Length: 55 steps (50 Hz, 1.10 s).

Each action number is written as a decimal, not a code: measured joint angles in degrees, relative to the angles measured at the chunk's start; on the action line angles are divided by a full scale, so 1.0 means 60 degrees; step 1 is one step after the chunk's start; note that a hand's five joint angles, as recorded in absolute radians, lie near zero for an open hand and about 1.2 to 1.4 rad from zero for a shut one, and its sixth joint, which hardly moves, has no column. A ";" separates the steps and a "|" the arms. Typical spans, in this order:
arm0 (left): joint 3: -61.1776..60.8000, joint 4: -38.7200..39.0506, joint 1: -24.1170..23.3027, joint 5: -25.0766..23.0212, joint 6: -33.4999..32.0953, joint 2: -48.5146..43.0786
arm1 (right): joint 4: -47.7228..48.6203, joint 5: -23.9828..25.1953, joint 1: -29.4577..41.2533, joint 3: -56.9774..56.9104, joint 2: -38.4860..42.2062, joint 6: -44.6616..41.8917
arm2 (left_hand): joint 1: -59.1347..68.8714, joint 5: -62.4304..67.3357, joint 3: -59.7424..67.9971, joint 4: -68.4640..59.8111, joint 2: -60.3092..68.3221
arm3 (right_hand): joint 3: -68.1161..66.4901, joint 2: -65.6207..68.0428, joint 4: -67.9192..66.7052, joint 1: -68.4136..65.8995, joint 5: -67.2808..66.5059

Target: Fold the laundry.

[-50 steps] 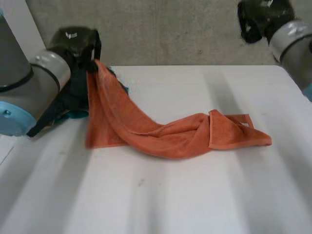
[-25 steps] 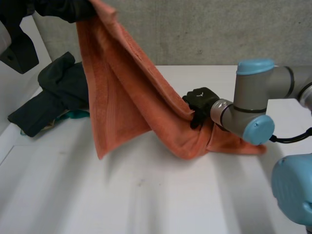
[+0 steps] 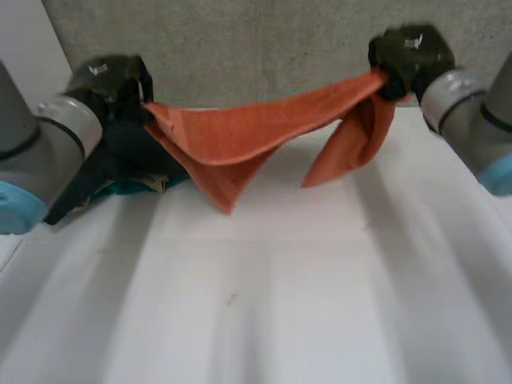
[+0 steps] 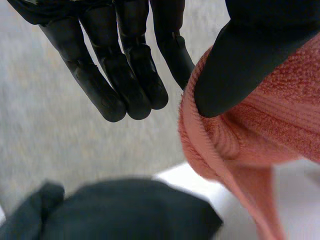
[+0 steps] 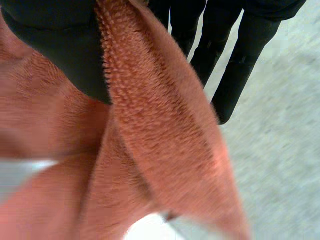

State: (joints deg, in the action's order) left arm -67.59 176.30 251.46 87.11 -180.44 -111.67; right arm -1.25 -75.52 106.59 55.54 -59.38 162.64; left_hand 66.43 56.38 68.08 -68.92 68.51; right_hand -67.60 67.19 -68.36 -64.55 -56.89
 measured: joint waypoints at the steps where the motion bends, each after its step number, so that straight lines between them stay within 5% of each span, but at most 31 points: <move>1: -0.0030 -0.0002 -0.0002 0.0020 -0.0019 -0.0182 | 0.0017 0.0118 -0.0040 0.0374 -0.0067 0.0005 | 0.0000 0.0000 0.0000 -0.0001 0.0000 | 0.0000 -0.0001 0.0001 0.0000 0.0000; 13: -0.0544 -0.0026 0.0015 0.0049 -0.1311 -0.2228 | 0.0401 0.0686 -0.0271 0.2836 0.1324 -0.0258 | -0.0037 -0.0021 -0.0069 0.0130 -0.0093 | 0.0563 -0.0510 0.0656 0.0140 0.0435; 18: -0.0705 -0.0062 -0.0087 0.0026 -0.1979 -0.2491 | 0.0232 0.0466 -0.0230 0.2714 0.1641 -0.0508 | -0.2580 -0.2277 -0.2631 0.2722 -0.2715 | 0.3557 -0.3545 0.3672 0.3088 0.3490; 28: -0.1831 0.0574 -0.0153 -0.0034 -0.3705 -0.1876 | -0.0334 0.0195 -0.0110 0.2889 0.0799 -0.0923 | -0.4633 -0.4711 -0.4917 0.5086 -0.5011 | 0.5503 -0.5239 0.5598 0.4917 0.5567; 41: -0.4554 0.3009 -0.0219 -0.1499 -0.7292 -0.0813 | -0.1151 -0.0046 -0.0180 0.2956 0.0777 -0.2509 | -0.4767 -0.4911 -0.5107 0.5267 -0.5203 | 0.5653 -0.5557 0.5741 0.5110 0.5779; 55: -0.4701 0.2966 -0.0197 -0.2108 -0.9088 -0.1438 | -0.1155 -0.0159 -0.0193 0.2940 0.0843 -0.2385 | -0.3446 -0.3575 -0.3800 0.3977 -0.3873 | 0.5680 -0.5562 0.5772 0.5124 0.5800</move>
State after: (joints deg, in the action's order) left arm -95.80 194.09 250.28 74.46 -234.96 -120.30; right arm -8.19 -76.47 105.43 73.18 -54.32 148.33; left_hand 45.75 34.93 45.28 -45.06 45.27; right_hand -33.52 33.82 -33.73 -33.81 -22.09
